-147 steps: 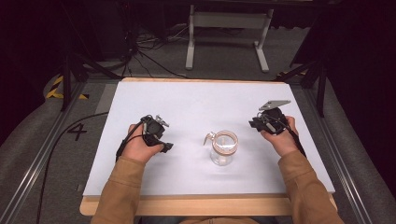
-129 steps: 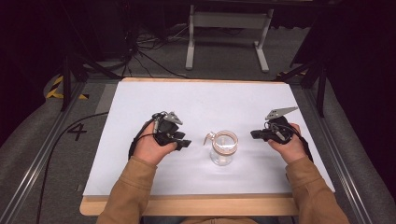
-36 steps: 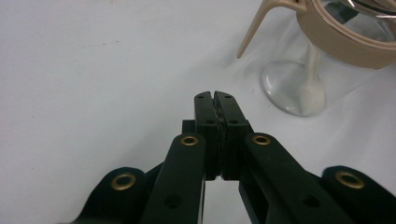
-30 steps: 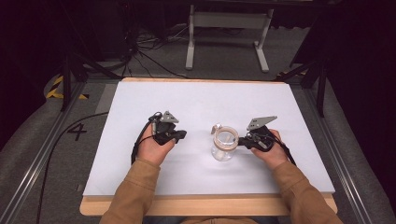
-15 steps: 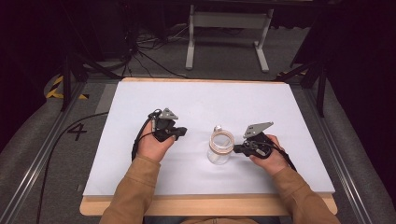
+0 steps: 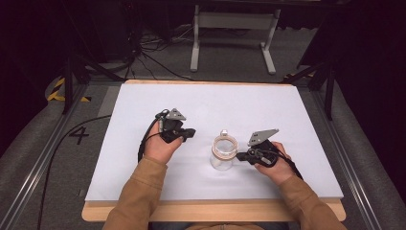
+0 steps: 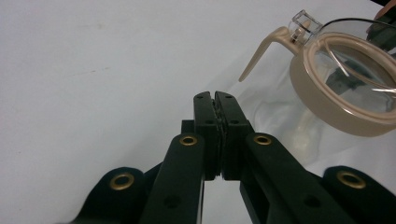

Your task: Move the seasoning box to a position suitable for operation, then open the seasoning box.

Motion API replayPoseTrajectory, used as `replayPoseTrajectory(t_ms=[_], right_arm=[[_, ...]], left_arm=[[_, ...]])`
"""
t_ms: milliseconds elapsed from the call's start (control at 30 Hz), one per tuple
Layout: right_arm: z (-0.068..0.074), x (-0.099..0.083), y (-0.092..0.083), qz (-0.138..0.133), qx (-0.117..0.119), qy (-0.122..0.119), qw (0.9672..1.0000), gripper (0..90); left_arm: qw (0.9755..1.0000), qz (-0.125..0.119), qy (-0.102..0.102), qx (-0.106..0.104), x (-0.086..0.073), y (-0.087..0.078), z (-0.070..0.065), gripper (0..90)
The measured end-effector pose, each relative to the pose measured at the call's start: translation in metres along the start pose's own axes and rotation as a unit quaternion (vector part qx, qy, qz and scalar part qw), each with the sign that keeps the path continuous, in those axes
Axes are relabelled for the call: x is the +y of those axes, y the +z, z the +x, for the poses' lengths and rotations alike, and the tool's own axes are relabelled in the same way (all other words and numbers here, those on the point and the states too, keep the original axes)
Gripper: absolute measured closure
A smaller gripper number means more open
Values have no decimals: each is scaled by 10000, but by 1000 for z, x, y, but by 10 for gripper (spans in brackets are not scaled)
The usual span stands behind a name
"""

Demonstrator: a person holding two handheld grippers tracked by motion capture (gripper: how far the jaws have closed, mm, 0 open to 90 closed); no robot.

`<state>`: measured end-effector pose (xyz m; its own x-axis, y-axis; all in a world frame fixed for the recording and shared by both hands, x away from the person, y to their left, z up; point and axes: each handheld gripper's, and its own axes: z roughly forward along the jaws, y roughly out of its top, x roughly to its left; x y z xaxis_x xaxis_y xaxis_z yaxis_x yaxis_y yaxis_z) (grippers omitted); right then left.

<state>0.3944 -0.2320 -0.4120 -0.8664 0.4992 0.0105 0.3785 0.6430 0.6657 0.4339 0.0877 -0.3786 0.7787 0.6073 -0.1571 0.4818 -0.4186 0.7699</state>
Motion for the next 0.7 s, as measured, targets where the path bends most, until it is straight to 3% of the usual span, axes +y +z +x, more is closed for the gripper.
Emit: replayPoseTrajectory(t_ms=[100,200,333,433,700], right_arm=[[1,-2,-1,-14,36,-1,10000,900],[-2,-4,-10,-126,-74,54,9999,900],[-8,-11,-30,-398,-172,285,9987,900],[-10,-19,-38,-453,-237,434,9977,900],[3,-25,-41,-461,-220,422,9978,900]], left_arm=[[10000,-73,-13,-62,3,2,-2,884],[9997,-167,66,-183,9,2,-4,884],[9978,-385,169,-505,22,3,-12,892],[9969,-424,253,-620,28,7,-16,894],[9945,-443,391,-867,41,30,-22,895]])
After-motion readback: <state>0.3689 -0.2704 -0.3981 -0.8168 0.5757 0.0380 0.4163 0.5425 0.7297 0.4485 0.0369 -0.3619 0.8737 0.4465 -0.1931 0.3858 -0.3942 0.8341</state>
